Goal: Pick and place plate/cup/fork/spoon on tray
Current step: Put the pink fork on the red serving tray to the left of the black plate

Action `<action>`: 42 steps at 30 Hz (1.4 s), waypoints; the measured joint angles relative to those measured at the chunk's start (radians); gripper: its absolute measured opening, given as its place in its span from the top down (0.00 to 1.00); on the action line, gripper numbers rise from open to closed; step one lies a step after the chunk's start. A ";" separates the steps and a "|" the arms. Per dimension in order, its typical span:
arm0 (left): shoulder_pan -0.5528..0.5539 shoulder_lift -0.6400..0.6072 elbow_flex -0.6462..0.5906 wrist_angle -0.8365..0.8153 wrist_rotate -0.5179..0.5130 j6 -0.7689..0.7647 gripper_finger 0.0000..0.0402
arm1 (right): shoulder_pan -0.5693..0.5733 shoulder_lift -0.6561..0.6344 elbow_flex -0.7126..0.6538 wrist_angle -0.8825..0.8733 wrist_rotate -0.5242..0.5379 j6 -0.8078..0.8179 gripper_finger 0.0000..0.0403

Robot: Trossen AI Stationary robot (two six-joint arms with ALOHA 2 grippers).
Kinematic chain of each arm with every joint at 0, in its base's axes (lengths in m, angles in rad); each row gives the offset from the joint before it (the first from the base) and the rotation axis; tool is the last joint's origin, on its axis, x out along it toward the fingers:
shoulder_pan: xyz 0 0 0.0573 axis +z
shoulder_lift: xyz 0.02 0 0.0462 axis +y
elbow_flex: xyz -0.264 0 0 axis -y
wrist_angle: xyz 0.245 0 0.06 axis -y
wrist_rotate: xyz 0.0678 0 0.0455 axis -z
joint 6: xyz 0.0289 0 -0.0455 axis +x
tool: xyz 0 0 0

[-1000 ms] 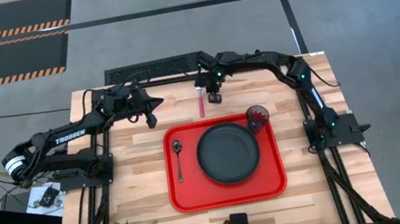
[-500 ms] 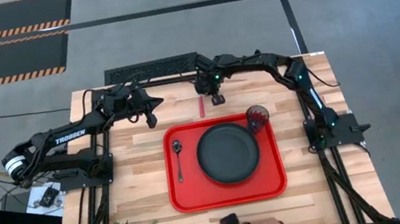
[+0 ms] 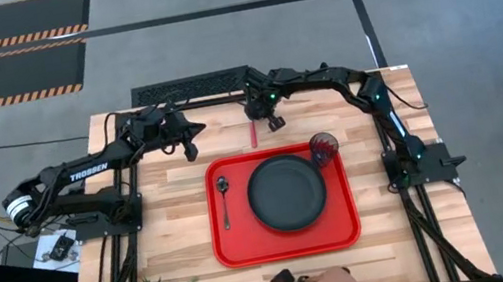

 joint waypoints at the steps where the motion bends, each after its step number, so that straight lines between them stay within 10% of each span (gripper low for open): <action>1: 0.000 0.000 0.000 0.000 0.000 0.000 1.00 | 0.000 0.000 0.000 0.004 -0.001 -0.015 0.99; 17: -0.001 0.000 0.000 -0.001 -0.003 0.001 1.00 | -0.006 0.000 0.000 0.053 -0.019 -0.234 0.98; 29: -0.001 0.000 0.000 -0.009 -0.003 0.019 1.00 | -0.002 -0.001 0.000 0.092 -0.018 -0.366 0.79; 42: -0.001 0.002 0.000 -0.023 -0.002 0.003 1.00 | -0.013 0.006 0.000 0.100 -0.077 -0.385 0.93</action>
